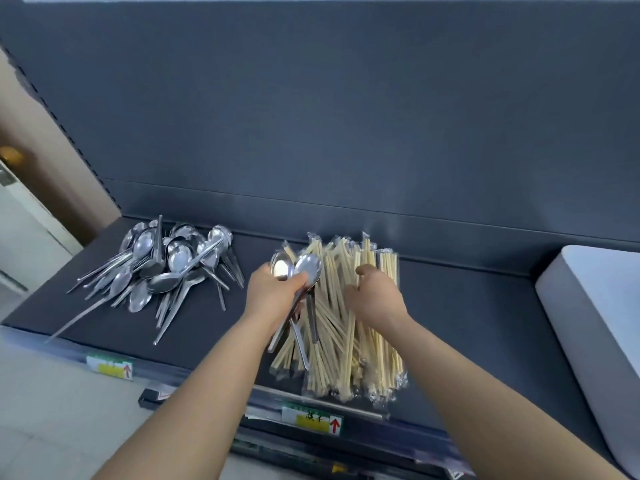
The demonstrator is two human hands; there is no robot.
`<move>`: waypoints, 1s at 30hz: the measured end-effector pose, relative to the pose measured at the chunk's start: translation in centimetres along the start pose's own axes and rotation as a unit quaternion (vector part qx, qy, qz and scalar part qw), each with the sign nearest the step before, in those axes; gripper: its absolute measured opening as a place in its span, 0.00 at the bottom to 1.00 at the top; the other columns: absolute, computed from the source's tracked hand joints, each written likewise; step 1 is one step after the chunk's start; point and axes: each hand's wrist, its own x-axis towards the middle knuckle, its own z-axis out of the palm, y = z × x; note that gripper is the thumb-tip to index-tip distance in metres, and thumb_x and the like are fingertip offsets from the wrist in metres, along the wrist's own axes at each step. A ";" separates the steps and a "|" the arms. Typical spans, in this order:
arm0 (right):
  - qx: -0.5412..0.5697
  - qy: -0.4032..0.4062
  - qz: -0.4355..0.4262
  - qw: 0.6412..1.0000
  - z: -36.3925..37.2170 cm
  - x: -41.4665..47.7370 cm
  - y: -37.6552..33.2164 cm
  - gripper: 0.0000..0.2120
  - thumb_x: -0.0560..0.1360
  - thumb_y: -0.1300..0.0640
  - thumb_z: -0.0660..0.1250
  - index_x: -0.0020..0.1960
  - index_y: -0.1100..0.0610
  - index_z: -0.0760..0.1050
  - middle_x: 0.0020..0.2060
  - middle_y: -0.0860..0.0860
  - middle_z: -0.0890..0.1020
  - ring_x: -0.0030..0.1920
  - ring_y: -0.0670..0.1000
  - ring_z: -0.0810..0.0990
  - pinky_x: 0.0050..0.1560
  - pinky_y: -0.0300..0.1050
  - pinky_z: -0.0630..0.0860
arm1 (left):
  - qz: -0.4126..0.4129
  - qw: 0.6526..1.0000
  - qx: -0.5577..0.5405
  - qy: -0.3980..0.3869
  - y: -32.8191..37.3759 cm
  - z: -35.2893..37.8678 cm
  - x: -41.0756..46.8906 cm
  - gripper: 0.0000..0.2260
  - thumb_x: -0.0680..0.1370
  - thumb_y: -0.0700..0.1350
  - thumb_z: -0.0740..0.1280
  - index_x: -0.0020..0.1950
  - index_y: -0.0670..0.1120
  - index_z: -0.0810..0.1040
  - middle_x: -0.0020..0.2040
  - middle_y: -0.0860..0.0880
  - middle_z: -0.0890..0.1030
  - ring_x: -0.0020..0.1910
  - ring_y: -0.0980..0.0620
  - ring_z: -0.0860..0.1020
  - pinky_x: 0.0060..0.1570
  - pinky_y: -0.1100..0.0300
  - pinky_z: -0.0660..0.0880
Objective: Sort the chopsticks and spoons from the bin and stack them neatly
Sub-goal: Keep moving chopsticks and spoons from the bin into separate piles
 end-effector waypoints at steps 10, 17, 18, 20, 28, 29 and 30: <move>0.169 -0.160 -0.138 0.963 2.7 1.4 -8.1 0.08 0.75 0.51 0.69 0.44 0.55 0.80 0.37 0.51 0.85 0.29 0.42 0.77 0.31 0.35 0.72 | 0.011 0.997 -0.063 0.048 1.1 -3.7 4.7 0.07 0.72 0.42 0.73 0.44 0.44 0.76 0.38 0.48 0.79 0.37 0.49 0.77 0.40 0.54 0.76; 0.240 -0.176 -0.086 0.951 8.5 4.5 -15.1 0.03 0.75 0.63 0.68 0.46 0.63 0.78 0.32 0.54 0.81 0.21 0.43 0.69 0.22 0.34 0.64 | -0.020 0.997 -0.061 0.038 0.5 -11.5 11.0 0.11 0.77 0.52 0.65 0.46 0.44 0.76 0.43 0.42 0.84 0.43 0.39 0.83 0.49 0.40 0.79; 0.248 -0.170 -0.078 0.951 9.5 4.9 -16.1 0.02 0.75 0.64 0.68 0.45 0.63 0.78 0.32 0.55 0.81 0.20 0.43 0.68 0.21 0.34 0.63 | -0.032 0.997 -0.069 0.024 0.2 -13.0 12.2 0.13 0.77 0.53 0.64 0.48 0.42 0.76 0.43 0.40 0.84 0.42 0.39 0.83 0.48 0.40 0.80; 0.248 -0.147 -0.053 0.956 11.8 5.8 -18.0 0.04 0.75 0.63 0.68 0.45 0.64 0.78 0.33 0.56 0.80 0.20 0.44 0.67 0.21 0.36 0.63 | -0.036 0.997 -0.065 0.011 -0.2 -16.0 14.4 0.09 0.80 0.48 0.62 0.48 0.42 0.75 0.42 0.39 0.84 0.39 0.40 0.84 0.45 0.42 0.81; 0.069 -0.046 -0.004 0.997 19.3 8.7 -23.2 0.08 0.72 0.56 0.71 0.48 0.59 0.77 0.37 0.51 0.77 0.34 0.49 0.75 0.34 0.40 0.70 | 0.048 0.979 0.199 -0.008 -2.0 -23.3 22.5 0.11 0.78 0.48 0.64 0.53 0.42 0.77 0.50 0.42 0.81 0.50 0.41 0.78 0.46 0.54 0.70; 0.067 -0.039 0.008 0.997 19.8 8.8 -23.4 0.13 0.72 0.56 0.71 0.54 0.59 0.76 0.41 0.51 0.78 0.39 0.50 0.76 0.39 0.40 0.72 | 0.049 0.974 0.218 -0.022 -2.3 -23.6 23.1 0.12 0.78 0.49 0.64 0.55 0.42 0.77 0.50 0.43 0.80 0.48 0.42 0.77 0.45 0.55 0.69; 0.058 -0.032 0.017 0.998 20.3 8.8 -23.7 0.17 0.73 0.55 0.71 0.59 0.59 0.75 0.44 0.52 0.78 0.43 0.51 0.77 0.43 0.41 0.73 | 0.053 0.969 0.240 -0.030 -2.6 -23.8 23.5 0.12 0.78 0.50 0.64 0.55 0.42 0.77 0.49 0.45 0.80 0.46 0.44 0.75 0.44 0.57 0.67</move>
